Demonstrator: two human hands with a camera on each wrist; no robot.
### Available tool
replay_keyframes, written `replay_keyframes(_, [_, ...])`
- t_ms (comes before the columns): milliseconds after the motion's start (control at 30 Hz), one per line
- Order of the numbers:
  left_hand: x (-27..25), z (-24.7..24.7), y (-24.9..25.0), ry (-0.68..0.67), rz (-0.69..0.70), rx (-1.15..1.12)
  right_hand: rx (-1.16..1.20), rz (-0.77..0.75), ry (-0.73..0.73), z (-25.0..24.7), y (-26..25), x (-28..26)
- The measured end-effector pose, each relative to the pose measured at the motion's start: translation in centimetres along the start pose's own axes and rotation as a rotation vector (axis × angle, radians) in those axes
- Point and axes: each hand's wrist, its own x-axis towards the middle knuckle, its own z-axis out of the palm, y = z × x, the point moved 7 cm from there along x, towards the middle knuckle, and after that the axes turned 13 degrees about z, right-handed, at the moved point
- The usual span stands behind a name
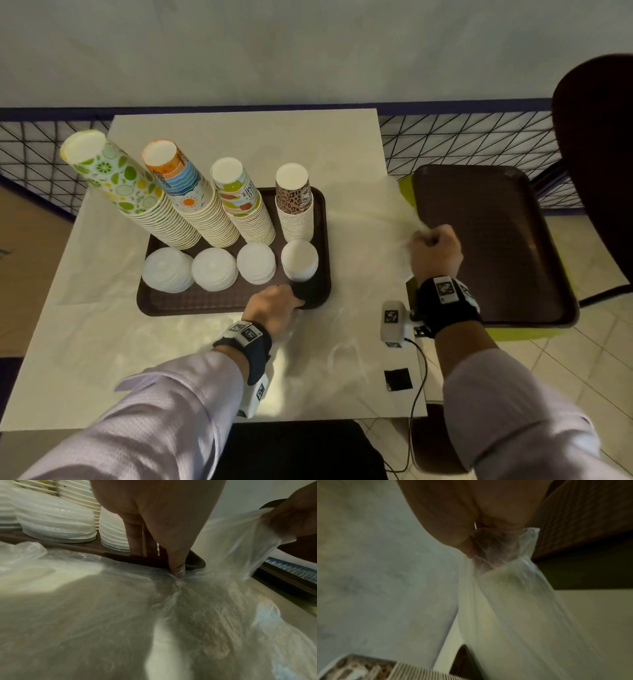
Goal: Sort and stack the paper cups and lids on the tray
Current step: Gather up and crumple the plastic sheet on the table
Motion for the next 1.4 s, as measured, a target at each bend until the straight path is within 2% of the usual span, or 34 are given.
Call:
replay_keyframes(133, [-0.3, -0.4, 0.3, 0.001, 0.044, -0.063, 0.241, 0.079, 0.068, -4.4, 0.7, 0.3])
replay_keyframes(233, [-0.5, -0.4, 0.7, -0.032, 0.078, -0.030, 0.266, 0.011, 0.092, -7.1, 1.3, -2.4])
replay_keyframes(300, [-0.7, -0.3, 1.0, -0.030, 0.094, -0.026, 0.216, -0.058, 0.039, -7.5, 2.0, -5.1])
replay_keyframes(400, [-1.8, -0.5, 2.2, 0.045, 0.154, -0.066, 0.010, -0.357, -0.080, -6.0, 2.7, -9.6])
replay_keyframes(467, [-3.0, -0.5, 3.3, 0.101, 0.216, -0.080, -0.097, -0.470, -0.167, -4.1, 4.4, -11.9])
replay_keyframes(533, [-3.9, 0.6, 3.7, 0.061, 0.205, -0.051, -0.175, -0.439, -0.248, -2.6, 6.3, -13.4])
replay_keyframes(600, [-4.5, 2.4, 3.1, -0.016, 0.107, -0.029, -0.279, -0.348, -0.337, -1.2, 8.7, -14.2])
replay_keyframes(700, [-5.1, 3.4, 2.1, -0.004, 0.040, -0.064, -0.400, -0.228, -0.511, 1.0, 11.1, -14.9])
replay_keyframes(800, [-4.8, 5.7, 0.5, -0.026, 0.104, -0.043, -0.583, -0.392, -0.670, 3.5, 10.7, -17.5])
replay_keyframes(900, [-4.8, 6.8, -0.7, -0.059, 0.160, -0.124, -0.895, -0.597, -0.725, 6.8, 11.2, -20.4])
replay_keyframes(1000, [-6.3, 3.9, -0.4, 0.085, 0.181, -0.188, -1.063, -0.678, -0.695, 9.4, 12.3, -21.6])
replay_keyframes(1100, [-7.6, 1.8, -2.1, 0.290, 0.093, -0.238, -1.017, -0.670, -0.693, 10.6, 12.7, -21.5])
replay_keyframes(1167, [-7.8, 1.5, -3.7, 0.341, 0.041, -0.192, -0.966, -0.677, -0.706, 10.9, 12.8, -21.2])
replay_keyframes(1267, [-7.4, 1.1, -4.7, 0.256, -0.036, -0.131, -0.915, -0.669, -0.719, 10.8, 12.6, -20.6])
replay_keyframes(1400, [-6.6, 1.1, -5.4, 0.191, -0.081, -0.124, -0.794, -0.569, -0.683, 9.7, 11.5, -19.0])
